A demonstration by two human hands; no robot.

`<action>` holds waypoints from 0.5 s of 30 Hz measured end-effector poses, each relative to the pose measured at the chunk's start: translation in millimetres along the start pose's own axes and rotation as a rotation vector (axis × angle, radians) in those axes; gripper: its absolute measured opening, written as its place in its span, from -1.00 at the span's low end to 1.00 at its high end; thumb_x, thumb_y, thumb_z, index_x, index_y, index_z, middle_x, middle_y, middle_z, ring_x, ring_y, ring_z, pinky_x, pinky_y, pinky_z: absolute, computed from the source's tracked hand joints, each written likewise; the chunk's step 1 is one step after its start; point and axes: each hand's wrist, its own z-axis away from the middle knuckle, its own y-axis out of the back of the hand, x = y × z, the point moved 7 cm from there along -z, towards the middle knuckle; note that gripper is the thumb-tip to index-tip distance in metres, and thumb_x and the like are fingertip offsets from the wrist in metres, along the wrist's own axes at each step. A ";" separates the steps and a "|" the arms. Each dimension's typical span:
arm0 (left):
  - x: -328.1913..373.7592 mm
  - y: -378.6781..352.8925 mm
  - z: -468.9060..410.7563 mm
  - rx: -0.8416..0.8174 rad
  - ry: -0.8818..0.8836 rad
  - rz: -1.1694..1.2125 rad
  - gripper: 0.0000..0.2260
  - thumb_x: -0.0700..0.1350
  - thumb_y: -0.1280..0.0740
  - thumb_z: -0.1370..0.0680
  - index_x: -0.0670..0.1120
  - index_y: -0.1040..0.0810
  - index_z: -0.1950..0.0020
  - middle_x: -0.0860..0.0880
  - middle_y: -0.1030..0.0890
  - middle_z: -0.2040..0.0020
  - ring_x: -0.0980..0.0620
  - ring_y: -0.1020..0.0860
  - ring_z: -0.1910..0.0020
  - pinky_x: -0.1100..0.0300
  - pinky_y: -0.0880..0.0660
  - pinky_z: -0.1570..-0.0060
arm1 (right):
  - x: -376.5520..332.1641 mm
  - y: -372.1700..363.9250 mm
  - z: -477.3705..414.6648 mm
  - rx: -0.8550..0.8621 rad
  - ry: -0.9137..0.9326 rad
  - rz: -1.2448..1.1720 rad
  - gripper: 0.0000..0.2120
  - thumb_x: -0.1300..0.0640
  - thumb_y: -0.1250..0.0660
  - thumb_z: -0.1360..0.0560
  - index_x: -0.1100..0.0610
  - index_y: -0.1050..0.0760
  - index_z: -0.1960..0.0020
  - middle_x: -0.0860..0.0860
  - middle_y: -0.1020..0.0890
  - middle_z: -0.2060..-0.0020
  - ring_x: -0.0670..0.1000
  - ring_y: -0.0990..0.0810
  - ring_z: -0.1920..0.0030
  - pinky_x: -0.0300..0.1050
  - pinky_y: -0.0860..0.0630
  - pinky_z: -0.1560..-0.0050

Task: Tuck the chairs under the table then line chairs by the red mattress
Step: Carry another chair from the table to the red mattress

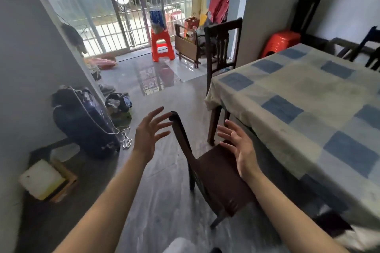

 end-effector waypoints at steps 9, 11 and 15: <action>-3.0 -46.9 -106.0 -0.319 -0.097 -0.179 -0.70 -0.18 -0.18 -0.66 -0.07 -0.63 -0.29 -0.11 -0.72 -0.19 -0.17 -0.70 -0.10 0.06 -0.62 0.05 | 19.9 42.5 5.1 0.311 -0.028 0.009 -0.58 -0.02 -0.19 -0.60 0.02 -0.47 -0.44 0.06 -0.66 -0.27 0.08 -0.62 -0.29 0.16 -0.53 -0.29; -6.4 -58.0 -130.3 -0.411 -0.102 -0.198 -0.71 -0.16 -0.19 -0.67 -0.10 -0.62 -0.31 -0.11 -0.72 -0.19 -0.18 -0.70 -0.11 -0.02 -0.60 0.00 | 21.0 43.9 9.8 0.378 -0.011 0.041 -0.59 -0.02 -0.19 -0.61 -0.03 -0.48 -0.43 0.04 -0.66 -0.28 0.08 -0.61 -0.30 0.12 -0.52 -0.28; -14.1 -61.1 -170.0 -0.566 -0.092 -0.199 -0.71 -0.12 -0.19 -0.68 -0.10 -0.62 -0.29 -0.11 -0.72 -0.19 -0.18 -0.69 -0.13 -0.08 -0.58 -0.07 | 30.0 36.2 31.1 0.531 -0.012 0.127 -0.60 -0.02 -0.17 -0.63 -0.05 -0.47 -0.45 0.03 -0.65 -0.29 0.06 -0.58 -0.34 0.12 -0.50 -0.29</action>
